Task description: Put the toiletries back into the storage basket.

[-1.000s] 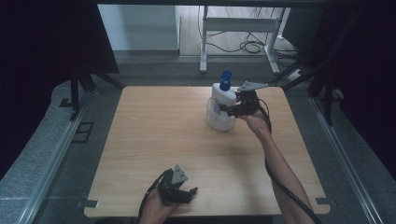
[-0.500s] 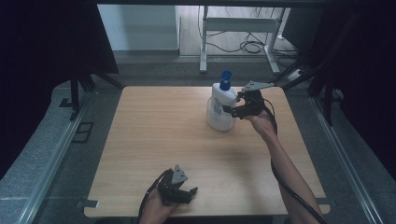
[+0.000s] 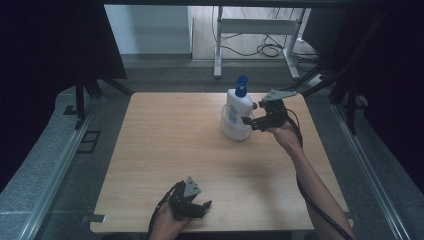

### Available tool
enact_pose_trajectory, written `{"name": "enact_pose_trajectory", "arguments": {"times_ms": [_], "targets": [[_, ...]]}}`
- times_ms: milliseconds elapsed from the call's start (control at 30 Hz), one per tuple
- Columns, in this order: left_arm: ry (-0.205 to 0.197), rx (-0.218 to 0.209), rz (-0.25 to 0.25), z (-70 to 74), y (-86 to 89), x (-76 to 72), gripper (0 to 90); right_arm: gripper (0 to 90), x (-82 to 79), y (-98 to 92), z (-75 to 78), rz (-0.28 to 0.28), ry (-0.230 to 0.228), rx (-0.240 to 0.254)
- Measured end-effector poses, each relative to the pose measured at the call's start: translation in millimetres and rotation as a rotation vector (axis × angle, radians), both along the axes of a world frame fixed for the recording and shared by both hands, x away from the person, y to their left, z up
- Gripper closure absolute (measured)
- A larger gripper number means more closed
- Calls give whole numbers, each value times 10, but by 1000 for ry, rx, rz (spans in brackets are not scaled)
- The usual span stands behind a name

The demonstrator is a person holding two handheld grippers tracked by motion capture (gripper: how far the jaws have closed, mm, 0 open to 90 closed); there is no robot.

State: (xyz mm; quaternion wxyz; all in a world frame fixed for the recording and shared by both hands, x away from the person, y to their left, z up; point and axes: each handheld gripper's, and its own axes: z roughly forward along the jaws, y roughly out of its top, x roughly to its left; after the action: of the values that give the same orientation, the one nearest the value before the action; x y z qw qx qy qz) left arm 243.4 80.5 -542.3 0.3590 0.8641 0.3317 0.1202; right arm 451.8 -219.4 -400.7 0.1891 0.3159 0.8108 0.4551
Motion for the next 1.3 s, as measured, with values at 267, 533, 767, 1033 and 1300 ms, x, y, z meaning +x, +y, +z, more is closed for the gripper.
{"name": "enact_pose_trajectory", "arguments": {"times_ms": [267, 533, 767, 1033, 1300], "targets": [[-2, 4, -4, 1, 3, 3, 208, 32, -88, -25, -11, 11, -4, -14], [-2, 4, -4, 1, 3, 3, 208, 29, -182, -35, -72, 21, 6, -39], [-2, 4, -4, 1, 3, 3, 207, 25, -268, -66, -127, 25, 13, -49], [-1, 1, -2, 1, 1, 1, 207, 20, -380, -127, -193, 19, 21, -60], [-1, 2, -2, 1, 1, 1, 207, 9, -499, -207, -265, 20, 31, -86]]}}
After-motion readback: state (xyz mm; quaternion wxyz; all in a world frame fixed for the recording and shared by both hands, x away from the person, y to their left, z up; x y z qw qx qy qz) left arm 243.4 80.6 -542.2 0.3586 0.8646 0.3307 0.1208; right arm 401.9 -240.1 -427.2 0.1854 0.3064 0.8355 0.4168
